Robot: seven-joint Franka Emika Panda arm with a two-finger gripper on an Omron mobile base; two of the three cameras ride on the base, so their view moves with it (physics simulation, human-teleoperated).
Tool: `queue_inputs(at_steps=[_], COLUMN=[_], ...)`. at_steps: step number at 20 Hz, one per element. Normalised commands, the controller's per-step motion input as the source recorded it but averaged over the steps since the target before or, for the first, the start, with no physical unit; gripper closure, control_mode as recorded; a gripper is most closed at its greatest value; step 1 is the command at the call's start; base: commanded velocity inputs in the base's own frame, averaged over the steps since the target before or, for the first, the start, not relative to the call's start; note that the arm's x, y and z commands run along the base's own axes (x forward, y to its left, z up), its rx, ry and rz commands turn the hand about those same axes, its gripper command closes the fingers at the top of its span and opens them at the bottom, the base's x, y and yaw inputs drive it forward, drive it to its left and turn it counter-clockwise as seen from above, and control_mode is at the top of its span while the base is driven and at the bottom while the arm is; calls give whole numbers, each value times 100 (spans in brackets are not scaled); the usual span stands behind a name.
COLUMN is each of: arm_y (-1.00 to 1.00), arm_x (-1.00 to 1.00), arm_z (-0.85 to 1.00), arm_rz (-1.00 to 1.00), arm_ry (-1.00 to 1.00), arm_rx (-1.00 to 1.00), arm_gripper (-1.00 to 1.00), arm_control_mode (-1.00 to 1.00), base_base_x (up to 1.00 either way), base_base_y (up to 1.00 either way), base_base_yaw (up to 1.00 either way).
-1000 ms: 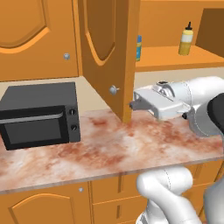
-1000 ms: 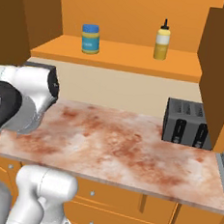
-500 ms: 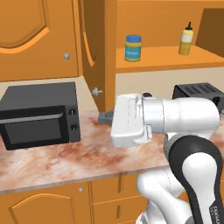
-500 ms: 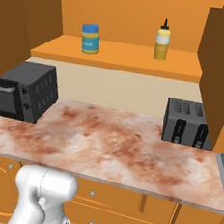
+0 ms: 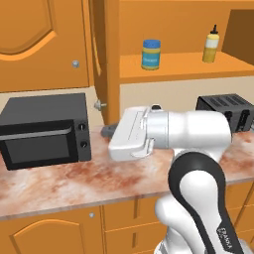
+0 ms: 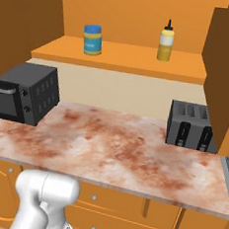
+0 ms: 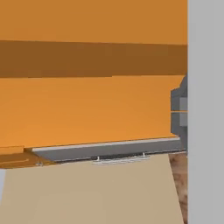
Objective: Move the mayonnaise and mustard from the cabinet to the dining counter.
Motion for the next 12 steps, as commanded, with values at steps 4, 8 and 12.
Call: queue_inputs(at_steps=[4,8,12], arm_y=[31,32,-28], arm_x=[19,-7,-62], arm_z=[-30,-11,2], arm_rz=[4,8,0], arm_ry=[4,0,0], arm_rx=[0,0,0], arm_gripper=[100,100,100], arm_control_mode=[-100,-100,-100], base_base_x=[0,0,0], base_base_y=[0,0,0], base_base_yaw=[0,0,0])
